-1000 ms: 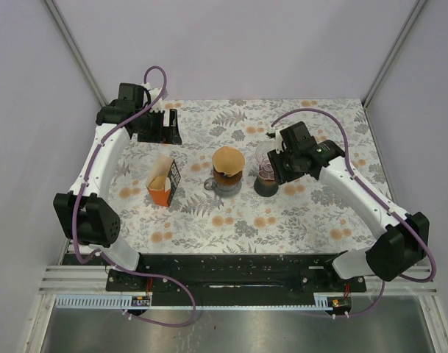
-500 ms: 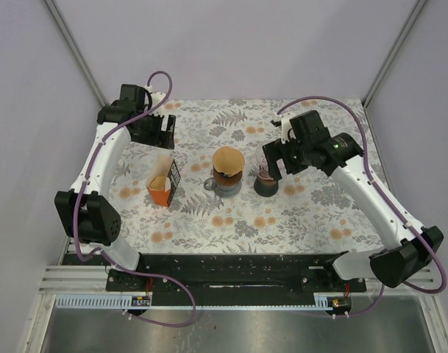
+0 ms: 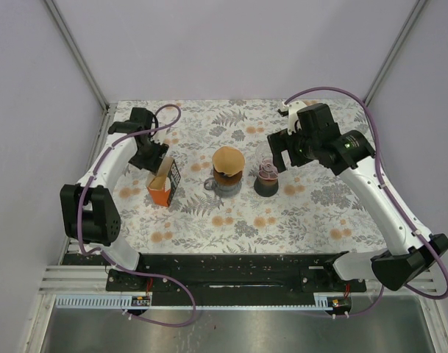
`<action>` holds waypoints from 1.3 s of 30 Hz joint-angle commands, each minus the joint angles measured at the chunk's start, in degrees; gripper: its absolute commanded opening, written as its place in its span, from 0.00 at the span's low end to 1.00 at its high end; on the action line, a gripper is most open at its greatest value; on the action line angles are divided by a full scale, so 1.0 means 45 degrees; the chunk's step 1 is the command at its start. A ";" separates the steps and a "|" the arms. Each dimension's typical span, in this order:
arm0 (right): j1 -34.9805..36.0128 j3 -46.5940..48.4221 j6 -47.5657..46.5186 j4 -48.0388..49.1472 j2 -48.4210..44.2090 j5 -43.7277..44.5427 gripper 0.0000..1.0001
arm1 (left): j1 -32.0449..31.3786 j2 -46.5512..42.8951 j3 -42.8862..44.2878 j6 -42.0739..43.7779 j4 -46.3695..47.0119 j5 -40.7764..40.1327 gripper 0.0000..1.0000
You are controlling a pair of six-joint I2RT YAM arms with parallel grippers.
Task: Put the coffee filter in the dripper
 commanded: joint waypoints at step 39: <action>0.5001 0.4012 -0.3656 0.8590 0.6427 -0.7236 0.56 | -0.1557 -0.3115 0.1031 -0.1485 0.1947 -0.0799 0.00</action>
